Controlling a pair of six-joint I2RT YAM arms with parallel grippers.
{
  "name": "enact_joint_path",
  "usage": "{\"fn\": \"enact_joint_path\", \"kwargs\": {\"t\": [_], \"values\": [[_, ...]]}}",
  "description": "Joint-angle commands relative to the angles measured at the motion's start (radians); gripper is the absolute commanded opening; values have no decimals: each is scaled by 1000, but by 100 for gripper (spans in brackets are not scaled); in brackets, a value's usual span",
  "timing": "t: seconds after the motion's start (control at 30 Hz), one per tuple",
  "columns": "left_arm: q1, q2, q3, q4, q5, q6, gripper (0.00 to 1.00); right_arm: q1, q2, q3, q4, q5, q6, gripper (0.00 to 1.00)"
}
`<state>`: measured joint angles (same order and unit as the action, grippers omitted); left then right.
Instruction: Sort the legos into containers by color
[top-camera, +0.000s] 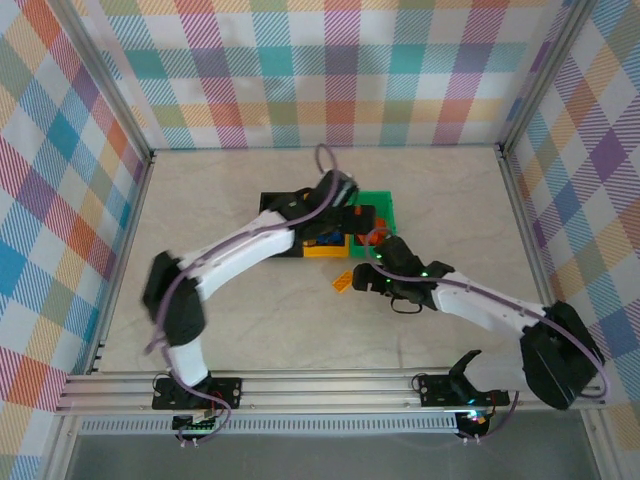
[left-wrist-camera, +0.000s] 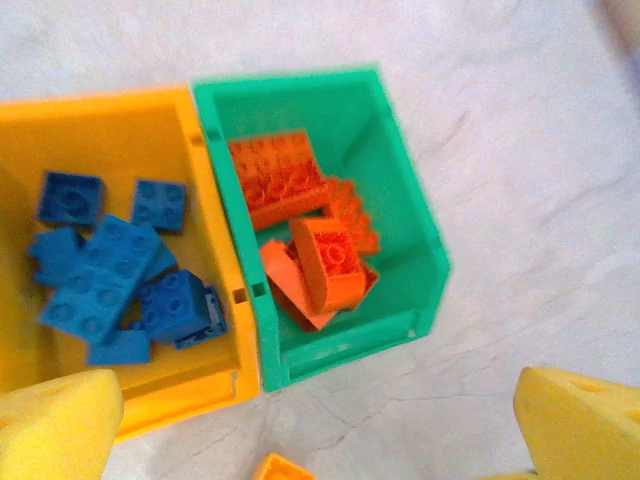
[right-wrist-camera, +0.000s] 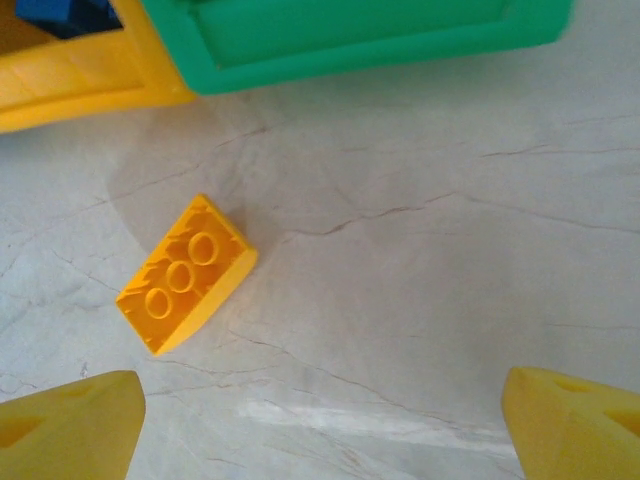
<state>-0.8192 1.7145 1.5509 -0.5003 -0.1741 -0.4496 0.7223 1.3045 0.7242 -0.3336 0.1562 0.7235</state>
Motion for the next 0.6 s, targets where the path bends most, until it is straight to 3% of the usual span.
{"fn": "enact_joint_path", "kwargs": {"t": [0.0, 0.3, 0.57], "values": [[5, -205, -229, 73, -64, -64, 100, 51, 94, 93, 46, 15, 45, 92], [3, -679, -696, -9, -169, -194, 100, 71, 344, 238, 7, 61, 150, 88], [1, -799, -799, -62, -191, -247, 100, 86, 488, 371, -159, 111, 203, 82]]}}
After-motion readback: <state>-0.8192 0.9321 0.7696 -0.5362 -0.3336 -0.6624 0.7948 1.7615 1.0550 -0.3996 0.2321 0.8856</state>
